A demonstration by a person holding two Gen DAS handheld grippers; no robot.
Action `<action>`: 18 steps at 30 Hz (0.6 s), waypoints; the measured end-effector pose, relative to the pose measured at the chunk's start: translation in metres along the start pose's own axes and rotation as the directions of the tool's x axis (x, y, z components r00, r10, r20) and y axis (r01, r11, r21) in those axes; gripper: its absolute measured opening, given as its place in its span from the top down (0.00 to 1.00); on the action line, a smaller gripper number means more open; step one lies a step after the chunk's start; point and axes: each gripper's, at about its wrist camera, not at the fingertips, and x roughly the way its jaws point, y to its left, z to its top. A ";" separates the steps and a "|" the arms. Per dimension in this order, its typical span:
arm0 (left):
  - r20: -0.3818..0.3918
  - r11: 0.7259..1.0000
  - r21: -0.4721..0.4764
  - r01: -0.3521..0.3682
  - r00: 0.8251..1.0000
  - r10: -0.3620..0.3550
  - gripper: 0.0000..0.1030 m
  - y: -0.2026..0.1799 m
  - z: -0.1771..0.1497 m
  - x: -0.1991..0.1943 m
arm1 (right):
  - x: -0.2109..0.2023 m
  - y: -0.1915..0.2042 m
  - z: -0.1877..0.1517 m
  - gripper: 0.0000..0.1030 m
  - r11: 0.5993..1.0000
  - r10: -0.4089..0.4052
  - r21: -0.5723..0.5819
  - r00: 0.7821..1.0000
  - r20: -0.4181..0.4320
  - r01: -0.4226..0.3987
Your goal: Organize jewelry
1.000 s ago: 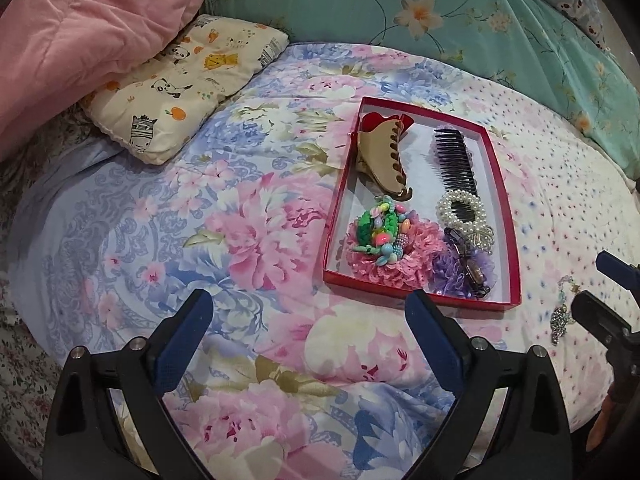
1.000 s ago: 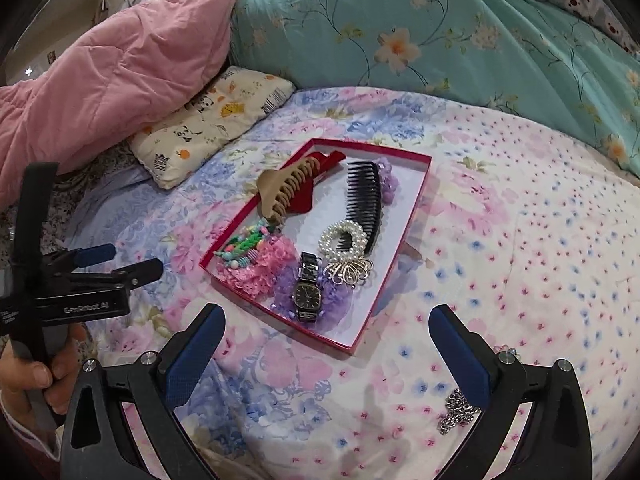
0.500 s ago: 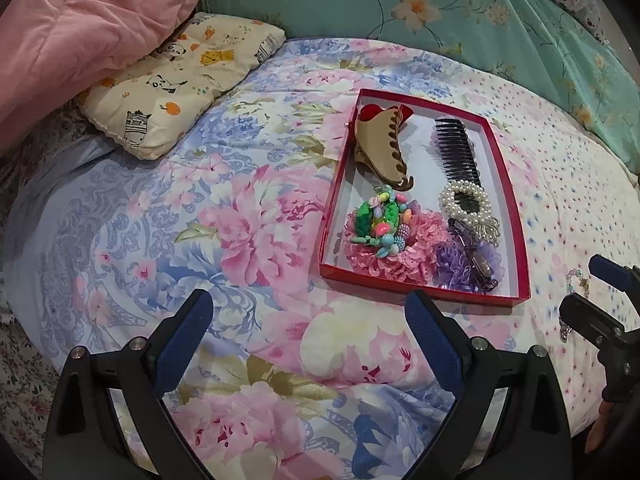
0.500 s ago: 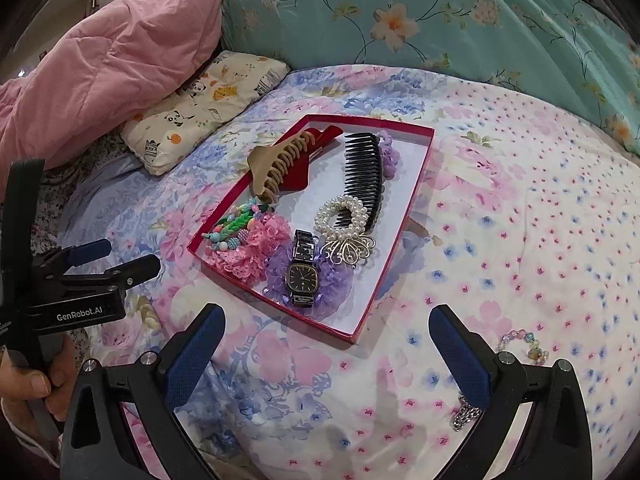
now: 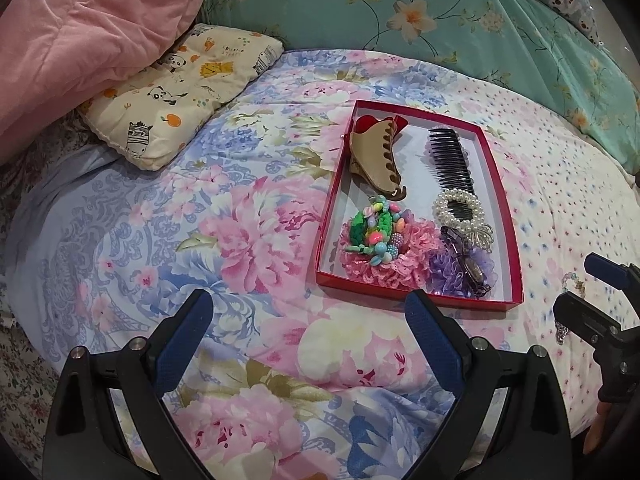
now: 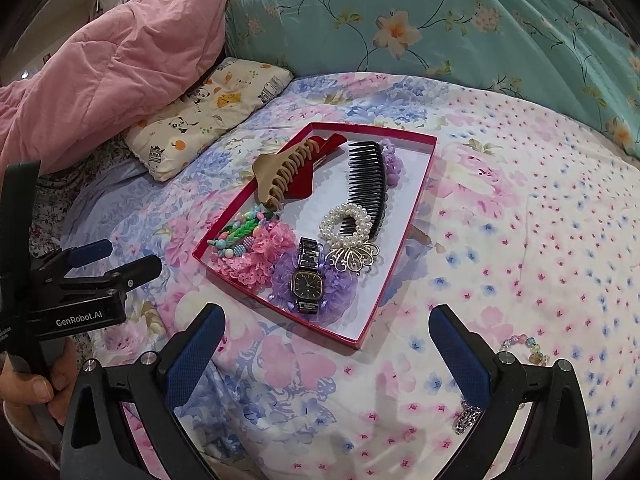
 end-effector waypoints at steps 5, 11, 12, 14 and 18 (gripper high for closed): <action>0.002 1.000 0.002 0.001 1.000 -0.001 0.05 -0.001 0.000 -0.001 | -0.001 -0.001 0.000 0.00 1.000 0.009 0.006 1.000 0.003 -0.009; 0.002 1.000 0.005 -0.002 1.000 0.002 0.05 -0.001 0.000 -0.003 | -0.005 0.001 0.001 0.00 1.000 0.012 0.001 1.000 0.012 -0.012; 0.002 1.000 0.004 -0.003 1.000 0.003 0.05 -0.001 -0.001 -0.003 | -0.005 0.002 0.001 0.00 1.000 0.013 -0.001 1.000 0.014 -0.013; 0.002 1.000 0.004 -0.003 1.000 0.003 0.05 -0.001 0.000 -0.002 | -0.007 0.003 0.002 0.00 1.000 0.014 -0.003 1.000 0.020 -0.014; 0.001 1.000 0.004 -0.001 1.000 0.001 0.05 -0.001 0.000 -0.002 | -0.008 0.003 0.002 0.00 1.000 0.018 -0.004 1.000 0.025 -0.018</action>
